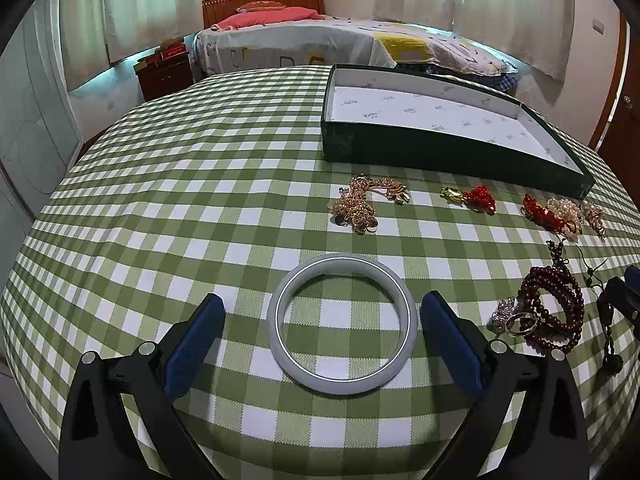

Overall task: Organize jewelry
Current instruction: 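Close the left tool on the white jade bangle while the right tool grasps the black pendant cord, then lift the bangle with the left tool while the right tool carries the pendant over the tray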

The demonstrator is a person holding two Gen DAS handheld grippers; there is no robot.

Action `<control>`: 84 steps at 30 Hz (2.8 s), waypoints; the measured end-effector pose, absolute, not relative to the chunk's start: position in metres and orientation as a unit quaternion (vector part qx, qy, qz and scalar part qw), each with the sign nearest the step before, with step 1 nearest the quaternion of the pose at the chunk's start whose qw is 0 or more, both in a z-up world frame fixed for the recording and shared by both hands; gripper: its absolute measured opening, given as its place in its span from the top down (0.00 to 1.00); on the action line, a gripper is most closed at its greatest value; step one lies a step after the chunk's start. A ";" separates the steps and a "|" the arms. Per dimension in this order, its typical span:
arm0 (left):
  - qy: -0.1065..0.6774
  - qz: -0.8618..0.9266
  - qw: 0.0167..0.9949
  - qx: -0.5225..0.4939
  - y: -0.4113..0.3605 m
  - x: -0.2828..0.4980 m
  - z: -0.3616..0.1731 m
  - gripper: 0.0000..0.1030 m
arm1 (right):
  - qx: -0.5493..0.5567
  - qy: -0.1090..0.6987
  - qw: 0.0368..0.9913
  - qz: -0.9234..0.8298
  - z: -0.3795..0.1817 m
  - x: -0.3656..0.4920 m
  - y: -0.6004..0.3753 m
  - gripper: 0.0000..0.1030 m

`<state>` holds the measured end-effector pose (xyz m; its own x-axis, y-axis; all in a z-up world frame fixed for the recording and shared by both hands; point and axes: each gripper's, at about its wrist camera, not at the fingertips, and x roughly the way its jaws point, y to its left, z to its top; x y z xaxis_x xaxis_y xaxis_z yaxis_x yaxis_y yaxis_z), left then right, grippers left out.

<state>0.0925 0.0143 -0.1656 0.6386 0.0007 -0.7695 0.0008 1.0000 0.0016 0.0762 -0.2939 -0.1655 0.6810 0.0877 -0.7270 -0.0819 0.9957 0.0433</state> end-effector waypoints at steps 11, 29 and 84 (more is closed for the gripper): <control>0.404 -0.010 0.914 0.010 0.011 0.085 -0.162 0.33 | 0.008 0.413 0.909 0.057 -0.173 0.075 -0.292 0.40; 0.405 -0.010 0.914 0.009 0.012 0.084 -0.162 0.33 | -0.021 0.422 0.905 0.052 -0.179 0.074 -0.287 0.65; 0.291 -0.041 0.956 -0.002 -0.010 0.109 -0.039 0.34 | 0.020 0.254 0.962 0.094 -0.039 0.127 -0.299 0.83</control>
